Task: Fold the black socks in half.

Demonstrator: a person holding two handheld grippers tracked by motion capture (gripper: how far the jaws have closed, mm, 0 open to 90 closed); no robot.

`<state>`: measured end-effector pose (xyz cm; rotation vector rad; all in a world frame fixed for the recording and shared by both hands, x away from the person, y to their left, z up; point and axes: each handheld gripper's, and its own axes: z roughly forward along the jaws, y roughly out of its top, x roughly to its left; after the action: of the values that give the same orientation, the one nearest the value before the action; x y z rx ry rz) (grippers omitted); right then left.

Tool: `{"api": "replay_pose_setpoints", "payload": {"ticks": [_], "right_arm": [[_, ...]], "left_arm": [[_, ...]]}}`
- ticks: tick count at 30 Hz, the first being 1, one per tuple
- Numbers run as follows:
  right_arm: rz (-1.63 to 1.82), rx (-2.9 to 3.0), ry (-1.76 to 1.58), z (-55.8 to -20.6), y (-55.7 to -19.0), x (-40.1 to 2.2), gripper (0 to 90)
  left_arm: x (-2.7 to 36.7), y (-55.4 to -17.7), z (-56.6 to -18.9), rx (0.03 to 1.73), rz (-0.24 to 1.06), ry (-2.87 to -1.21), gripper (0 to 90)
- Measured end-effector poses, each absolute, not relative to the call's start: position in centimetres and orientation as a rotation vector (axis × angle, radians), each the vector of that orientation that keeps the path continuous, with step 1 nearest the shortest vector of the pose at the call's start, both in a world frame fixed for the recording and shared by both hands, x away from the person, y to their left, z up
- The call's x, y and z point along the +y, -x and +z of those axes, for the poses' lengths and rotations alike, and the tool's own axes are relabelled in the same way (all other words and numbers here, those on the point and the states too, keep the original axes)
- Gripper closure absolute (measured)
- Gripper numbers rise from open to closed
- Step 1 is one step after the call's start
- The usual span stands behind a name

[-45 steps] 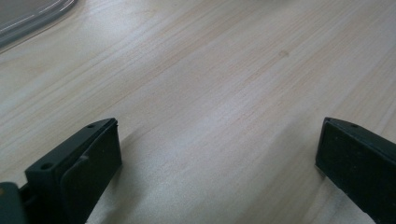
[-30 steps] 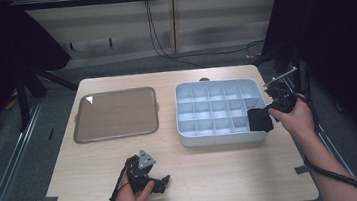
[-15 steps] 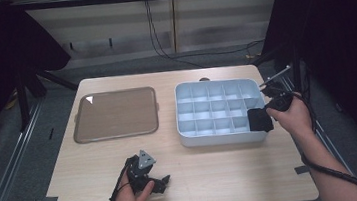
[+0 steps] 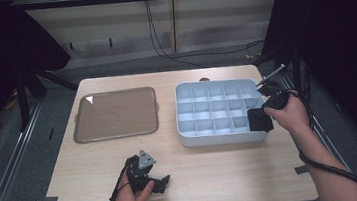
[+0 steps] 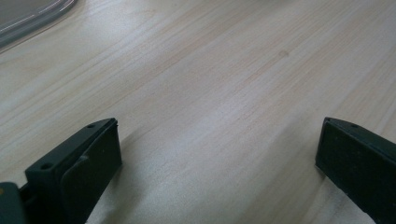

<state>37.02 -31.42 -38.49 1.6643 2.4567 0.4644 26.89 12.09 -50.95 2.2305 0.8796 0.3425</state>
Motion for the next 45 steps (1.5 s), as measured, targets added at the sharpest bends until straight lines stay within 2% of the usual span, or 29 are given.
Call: {"api": "replay_pose_setpoints", "payload": {"ticks": [45], "right_arm": [[0.353,2.493,-1.652,-41.3,-37.4,-31.4,90.0]], "left_arm": [[12.1,-26.9,-51.0,0.879,0.335,-2.228,0.0]]}}
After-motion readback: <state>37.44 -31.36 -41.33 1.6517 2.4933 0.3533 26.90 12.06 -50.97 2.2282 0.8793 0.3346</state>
